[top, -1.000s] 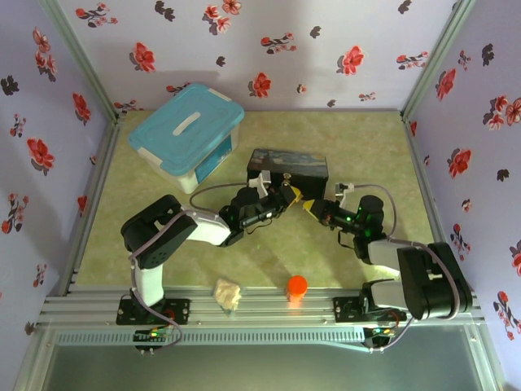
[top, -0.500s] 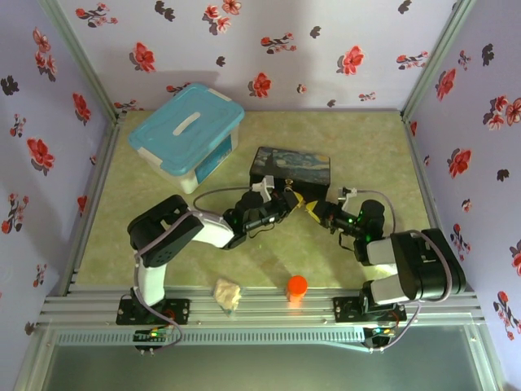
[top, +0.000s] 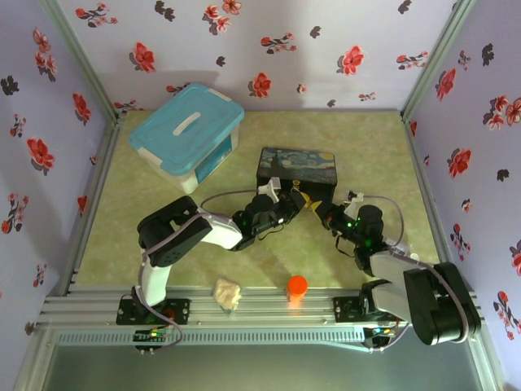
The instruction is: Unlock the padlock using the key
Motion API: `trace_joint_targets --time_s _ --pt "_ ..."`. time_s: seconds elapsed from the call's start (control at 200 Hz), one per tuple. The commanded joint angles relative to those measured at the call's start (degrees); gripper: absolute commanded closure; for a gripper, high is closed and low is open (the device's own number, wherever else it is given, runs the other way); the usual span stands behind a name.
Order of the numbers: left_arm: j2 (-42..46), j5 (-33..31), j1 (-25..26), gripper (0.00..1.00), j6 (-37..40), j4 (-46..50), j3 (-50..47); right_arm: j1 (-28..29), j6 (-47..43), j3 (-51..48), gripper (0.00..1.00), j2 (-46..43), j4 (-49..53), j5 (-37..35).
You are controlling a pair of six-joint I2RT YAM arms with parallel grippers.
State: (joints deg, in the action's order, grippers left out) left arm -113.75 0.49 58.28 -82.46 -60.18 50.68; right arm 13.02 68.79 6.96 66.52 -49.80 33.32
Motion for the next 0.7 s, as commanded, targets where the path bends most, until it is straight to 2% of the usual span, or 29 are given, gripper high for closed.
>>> trace_joint_targets --time_s 0.0,0.135,0.255,0.35,0.43,0.5,0.6,0.695 --pt "-0.7 4.0 3.8 1.00 0.2 -4.6 2.3 2.5 6.6 2.5 1.00 4.7 -11.8 0.7" --pt "-1.5 3.9 3.8 1.00 -1.0 -7.3 2.1 3.7 17.7 1.7 1.00 13.4 -27.7 0.5" --pt "-1.1 3.4 3.8 1.00 -0.6 -7.2 1.5 5.4 16.4 2.2 1.00 15.8 -27.7 -0.5" --pt "-1.2 2.6 3.8 1.00 -0.7 -6.9 0.6 7.4 10.8 3.3 1.00 14.1 -20.4 -1.5" --pt "-0.9 2.1 3.6 1.00 -0.6 -5.9 -0.1 8.9 4.1 5.5 1.00 11.0 -8.4 -2.0" --pt "-0.4 1.2 3.3 1.00 -0.4 -5.2 -1.0 9.5 -2.6 7.5 0.89 7.9 3.9 -3.1" --pt "0.3 -0.5 2.6 1.00 0.0 -4.6 -3.1 9.4 -9.6 8.8 0.77 3.9 16.5 -5.5" --pt "1.4 -1.8 1.8 1.00 0.7 -3.8 -5.1 9.5 -15.9 10.3 0.74 1.1 26.2 -7.5"
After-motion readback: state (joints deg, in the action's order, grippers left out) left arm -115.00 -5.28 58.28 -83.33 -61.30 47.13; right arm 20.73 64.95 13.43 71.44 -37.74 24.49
